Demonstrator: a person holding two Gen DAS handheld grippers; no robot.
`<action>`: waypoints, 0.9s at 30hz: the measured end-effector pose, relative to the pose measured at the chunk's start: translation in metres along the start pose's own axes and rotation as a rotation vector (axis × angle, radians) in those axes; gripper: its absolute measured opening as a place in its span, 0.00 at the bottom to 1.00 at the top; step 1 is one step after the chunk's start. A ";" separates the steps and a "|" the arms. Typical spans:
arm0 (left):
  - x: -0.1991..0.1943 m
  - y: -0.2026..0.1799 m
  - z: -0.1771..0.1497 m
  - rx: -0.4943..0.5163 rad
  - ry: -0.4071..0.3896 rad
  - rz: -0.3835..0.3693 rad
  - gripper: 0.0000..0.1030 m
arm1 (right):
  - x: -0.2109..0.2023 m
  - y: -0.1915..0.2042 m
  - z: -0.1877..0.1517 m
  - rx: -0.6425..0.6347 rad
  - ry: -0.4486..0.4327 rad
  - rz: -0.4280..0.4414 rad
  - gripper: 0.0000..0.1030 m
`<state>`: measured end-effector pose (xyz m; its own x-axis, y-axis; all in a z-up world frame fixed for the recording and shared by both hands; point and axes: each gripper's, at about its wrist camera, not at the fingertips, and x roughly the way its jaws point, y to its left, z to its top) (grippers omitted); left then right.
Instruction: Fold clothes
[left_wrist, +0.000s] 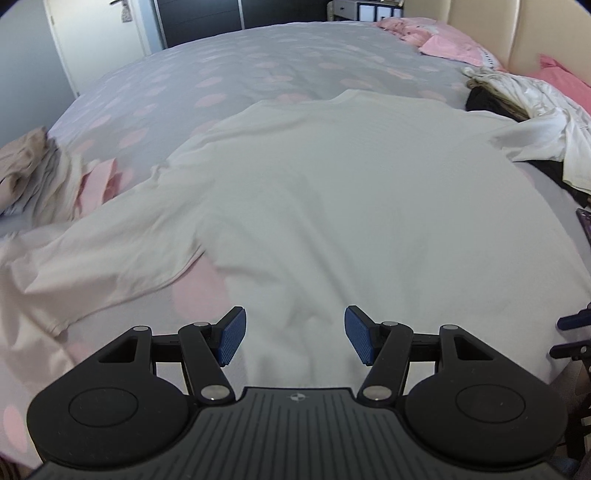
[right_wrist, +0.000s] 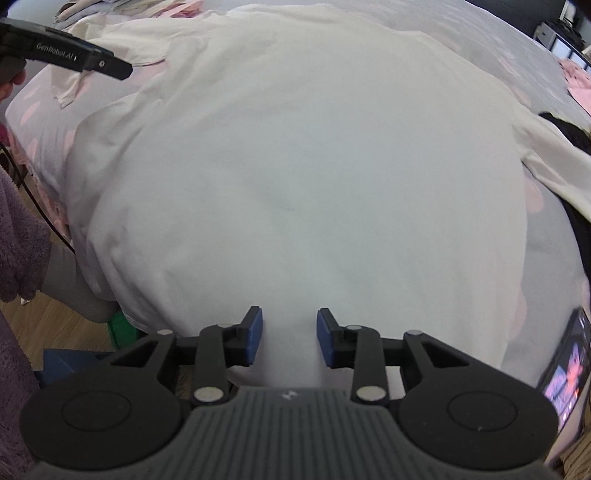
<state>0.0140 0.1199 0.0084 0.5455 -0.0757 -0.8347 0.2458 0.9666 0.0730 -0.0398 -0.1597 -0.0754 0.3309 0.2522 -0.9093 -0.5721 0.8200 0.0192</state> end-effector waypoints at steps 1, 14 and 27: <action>-0.001 0.004 -0.004 -0.008 0.006 0.007 0.56 | 0.000 0.003 0.004 -0.014 -0.004 0.009 0.36; -0.031 0.035 -0.064 -0.077 0.062 0.017 0.56 | 0.010 0.049 0.044 -0.178 -0.026 0.110 0.40; 0.006 -0.001 -0.116 0.149 0.263 -0.096 0.46 | 0.017 0.088 0.059 -0.293 -0.023 0.144 0.44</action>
<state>-0.0760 0.1474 -0.0599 0.2929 -0.0800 -0.9528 0.4110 0.9103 0.0499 -0.0398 -0.0530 -0.0650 0.2457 0.3693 -0.8962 -0.8049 0.5929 0.0236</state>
